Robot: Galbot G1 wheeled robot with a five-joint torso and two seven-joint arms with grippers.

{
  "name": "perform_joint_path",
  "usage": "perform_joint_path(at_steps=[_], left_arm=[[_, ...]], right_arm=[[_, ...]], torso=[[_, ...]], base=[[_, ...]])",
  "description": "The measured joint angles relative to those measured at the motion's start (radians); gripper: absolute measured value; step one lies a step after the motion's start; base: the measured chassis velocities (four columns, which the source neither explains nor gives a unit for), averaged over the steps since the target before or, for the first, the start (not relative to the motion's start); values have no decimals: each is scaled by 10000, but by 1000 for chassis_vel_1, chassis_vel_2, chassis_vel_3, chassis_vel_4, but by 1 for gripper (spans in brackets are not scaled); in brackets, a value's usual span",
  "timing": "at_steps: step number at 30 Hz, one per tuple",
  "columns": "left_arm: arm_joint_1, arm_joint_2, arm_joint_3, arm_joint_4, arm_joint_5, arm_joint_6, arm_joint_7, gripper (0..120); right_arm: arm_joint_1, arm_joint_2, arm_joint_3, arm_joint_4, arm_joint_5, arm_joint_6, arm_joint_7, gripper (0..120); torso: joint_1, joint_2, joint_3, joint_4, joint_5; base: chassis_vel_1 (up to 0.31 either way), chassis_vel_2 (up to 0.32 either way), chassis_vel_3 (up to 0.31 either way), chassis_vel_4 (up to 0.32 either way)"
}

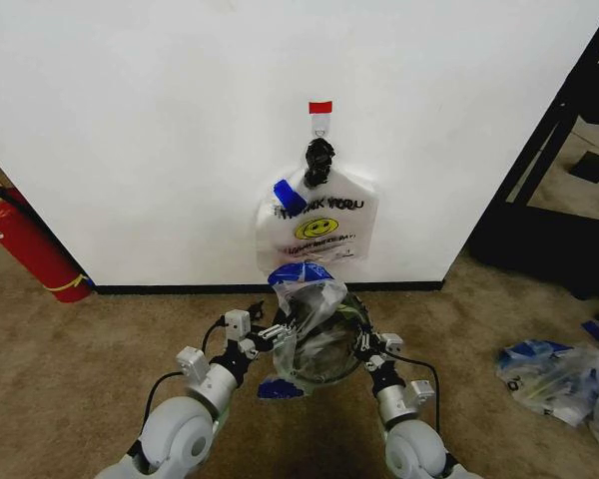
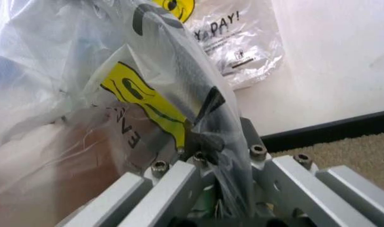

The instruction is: Pick up the garbage bag from the wall and place it over the trash bin.

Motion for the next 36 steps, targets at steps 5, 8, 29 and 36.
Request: perform_joint_path(at_steps=[5, 8, 29, 36], left_arm=[[-70, -10, 40, 78, 234, -29, -22, 65], [-77, -8, 34, 82, 318, -79, 57, 53], [56, 42, -4, -126, 270, -72, 435, 0], [146, 86, -105, -149, 295, -120, 410, 5]], right_arm=[[11, 34, -52, 97, -15, -49, 57, 0], [16, 49, -55, 98, -15, -87, 107, 0], [5, 81, -23, 19, 36, -175, 247, 0], [-44, 67, -2, 54, 33, -175, 245, 0]], torso=[[0, 0, 0, 0, 0], [0, 0, 0, -1, 0], [0, 0, 0, 0, 0], [0, 0, 0, 0, 0]], base=[[0, 0, 0, 0], [0, 0, 0, 0], [0, 0, 0, 0], [0, 0, 0, 0]])
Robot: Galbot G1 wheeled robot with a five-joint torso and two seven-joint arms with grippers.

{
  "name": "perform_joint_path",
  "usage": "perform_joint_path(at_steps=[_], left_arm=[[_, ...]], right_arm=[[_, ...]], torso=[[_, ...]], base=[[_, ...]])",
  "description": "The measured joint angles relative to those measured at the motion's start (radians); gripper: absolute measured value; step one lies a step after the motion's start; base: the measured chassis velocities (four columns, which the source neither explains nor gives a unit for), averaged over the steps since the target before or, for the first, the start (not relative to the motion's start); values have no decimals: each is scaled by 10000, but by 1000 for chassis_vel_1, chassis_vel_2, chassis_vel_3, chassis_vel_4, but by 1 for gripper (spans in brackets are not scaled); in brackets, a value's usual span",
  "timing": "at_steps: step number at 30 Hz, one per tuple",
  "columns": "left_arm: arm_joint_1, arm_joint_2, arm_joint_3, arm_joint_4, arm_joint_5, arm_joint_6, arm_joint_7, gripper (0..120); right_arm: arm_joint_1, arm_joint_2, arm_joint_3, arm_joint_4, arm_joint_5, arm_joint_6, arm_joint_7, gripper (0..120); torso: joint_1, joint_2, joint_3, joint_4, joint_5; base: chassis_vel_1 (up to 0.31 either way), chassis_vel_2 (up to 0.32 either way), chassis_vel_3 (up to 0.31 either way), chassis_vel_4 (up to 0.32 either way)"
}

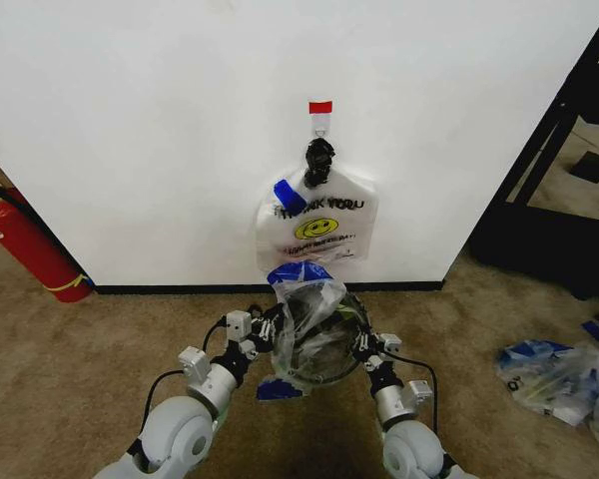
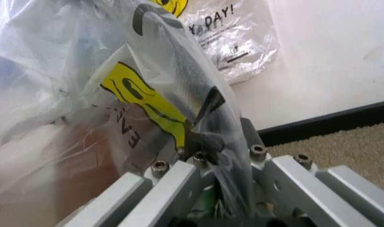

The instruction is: Pick up the garbage bag from the wall and place it over the trash bin.

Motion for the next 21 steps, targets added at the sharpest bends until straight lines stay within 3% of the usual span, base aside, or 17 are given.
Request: perform_joint_path(at_steps=[3, 6, 8, 10, 14, 21], left_arm=[[5, 11, -12, -17, 4, 0, -6, 11], [15, -4, -19, -16, 11, 14, -41, 26], [41, -25, -18, -6, 19, 28, -58, 27], [53, -32, -16, -6, 22, 33, -63, 27], [83, -61, -13, -4, 28, 67, -83, 10], [107, -67, -41, -60, 19, 134, -120, 0]], right_arm=[[-8, -3, 2, 27, -1, 1, -4, 0], [-32, -5, 5, 92, -5, 7, -9, 0], [-58, -8, 5, 127, -8, 10, -10, 0], [-69, -10, 6, 140, -9, 12, -11, 0], [-145, -29, 10, 247, -15, 17, -12, 0], [-184, -51, 26, 314, -26, 19, -9, 0]], torso=[[0, 0, 0, 0, 0], [0, 0, 0, 0, 0], [0, 0, 0, 0, 0], [0, 0, 0, 0, 0], [0, 0, 0, 0, 0], [0, 0, 0, 0, 0]], base=[[0, 0, 0, 0], [0, 0, 0, 0], [0, 0, 0, 0], [0, 0, 0, 0], [0, 0, 0, 0], [0, 0, 0, 0]])
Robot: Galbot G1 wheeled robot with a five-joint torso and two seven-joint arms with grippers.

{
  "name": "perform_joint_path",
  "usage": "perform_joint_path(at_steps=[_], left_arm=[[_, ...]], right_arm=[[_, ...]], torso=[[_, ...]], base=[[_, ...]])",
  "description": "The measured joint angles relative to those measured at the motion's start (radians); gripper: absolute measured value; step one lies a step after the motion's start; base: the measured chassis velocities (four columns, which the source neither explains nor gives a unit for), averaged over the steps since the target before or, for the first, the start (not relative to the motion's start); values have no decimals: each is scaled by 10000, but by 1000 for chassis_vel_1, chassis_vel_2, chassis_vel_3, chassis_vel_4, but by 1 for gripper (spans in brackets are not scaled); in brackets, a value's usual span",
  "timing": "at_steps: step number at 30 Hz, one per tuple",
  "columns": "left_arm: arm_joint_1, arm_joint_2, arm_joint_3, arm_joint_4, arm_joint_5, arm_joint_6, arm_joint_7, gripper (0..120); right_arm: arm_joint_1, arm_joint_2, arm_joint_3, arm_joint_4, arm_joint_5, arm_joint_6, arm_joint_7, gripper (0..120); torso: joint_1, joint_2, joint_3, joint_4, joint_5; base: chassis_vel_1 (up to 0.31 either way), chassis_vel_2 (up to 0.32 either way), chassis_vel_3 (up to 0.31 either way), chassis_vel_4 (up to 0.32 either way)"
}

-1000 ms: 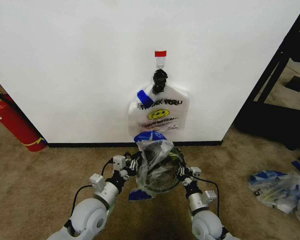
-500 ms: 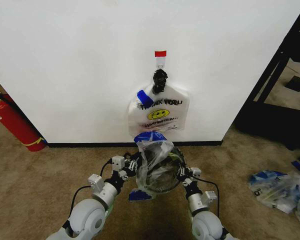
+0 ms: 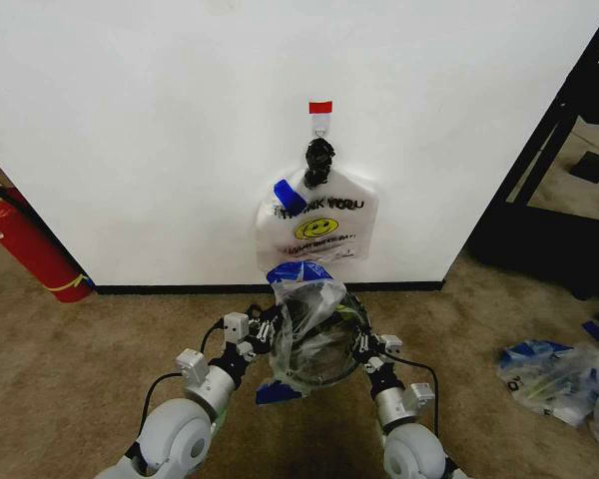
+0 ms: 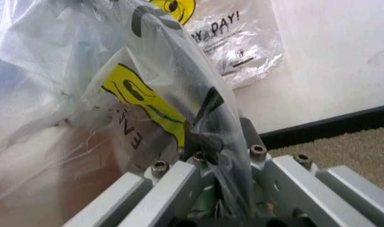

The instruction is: Pick up the garbage bag from the wall and place it over the trash bin.

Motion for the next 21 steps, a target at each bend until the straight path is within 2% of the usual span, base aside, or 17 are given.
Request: perform_joint_path(at_steps=[17, 21], left_arm=[[-193, 87, -118, -107, -1, -30, -4, 0], [-394, 259, -154, 229, 556, -228, 63, 0]], right_arm=[[44, 13, 3, -153, 45, 16, 1, 0], [34, -25, 5, -33, 420, -32, 32, 0]], torso=[[0, 0, 0, 0, 0], [0, 0, 0, 0, 0]], base=[[0, 0, 0, 0], [0, 0, 0, 0]])
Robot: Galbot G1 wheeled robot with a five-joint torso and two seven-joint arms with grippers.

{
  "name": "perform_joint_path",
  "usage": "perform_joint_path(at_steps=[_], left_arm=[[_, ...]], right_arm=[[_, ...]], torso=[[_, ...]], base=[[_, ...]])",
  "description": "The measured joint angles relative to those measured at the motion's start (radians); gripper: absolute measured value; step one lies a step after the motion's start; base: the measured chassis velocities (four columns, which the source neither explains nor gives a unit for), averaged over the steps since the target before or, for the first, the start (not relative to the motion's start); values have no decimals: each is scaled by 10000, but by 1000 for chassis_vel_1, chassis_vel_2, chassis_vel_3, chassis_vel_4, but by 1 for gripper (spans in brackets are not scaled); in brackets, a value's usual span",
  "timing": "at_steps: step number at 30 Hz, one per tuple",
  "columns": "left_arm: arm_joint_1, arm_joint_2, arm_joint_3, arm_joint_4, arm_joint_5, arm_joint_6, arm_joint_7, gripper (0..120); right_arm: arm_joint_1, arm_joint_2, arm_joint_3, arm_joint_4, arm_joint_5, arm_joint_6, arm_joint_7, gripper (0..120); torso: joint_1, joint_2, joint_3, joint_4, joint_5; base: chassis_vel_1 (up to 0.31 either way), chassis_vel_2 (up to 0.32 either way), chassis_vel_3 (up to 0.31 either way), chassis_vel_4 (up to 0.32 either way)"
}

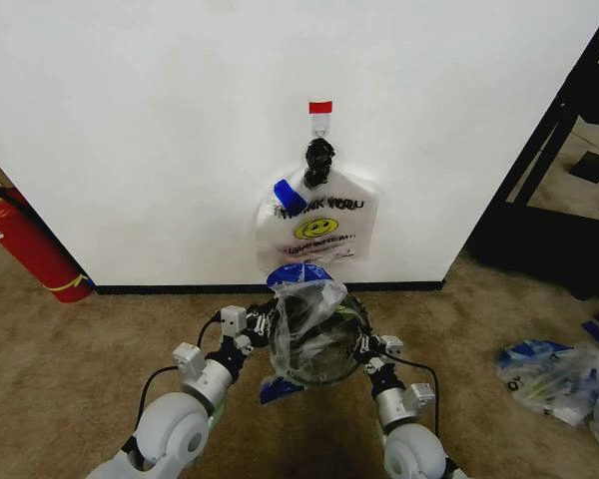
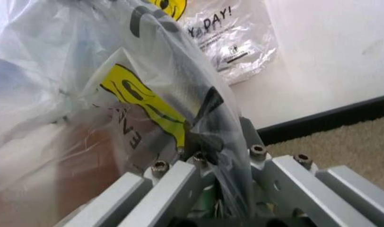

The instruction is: Pick up the garbage bag from the wall and place it over the trash bin.

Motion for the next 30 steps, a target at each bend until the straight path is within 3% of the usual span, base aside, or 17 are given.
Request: perform_joint_path(at_steps=[7, 16, 20, 24, 30], left_arm=[[-344, 286, -116, 1084, 2141, -894, 591, 0], [-567, 148, -153, 1695, 2889, -1480, 800, 0], [-427, 126, -317, 1521, 2760, -1492, 558, 0], [-174, -14, -457, 848, 1961, -1368, 201, 0], [-214, -198, -546, -23, -16, -877, -224, 20]], right_arm=[[-183, -159, -11, 764, 1350, -289, -9, 0], [-416, -224, -123, 1421, 1923, -522, -98, 0], [-383, -203, -108, 1371, 1764, -506, -114, 0], [-278, -125, -37, 947, 1289, -300, -231, 0], [-201, -66, 58, -41, 175, 495, -1369, 0]], torso=[[0, 0, 0, 0, -1], [0, 0, 0, -1, -1], [0, 0, 0, 0, -1], [0, 0, 0, 1, 0], [0, 0, 0, 0, 0]], base=[[0, 0, 0, 0], [0, 0, 0, 0], [0, 0, 0, 0], [0, 0, 0, 0], [0, 0, 0, 0]])
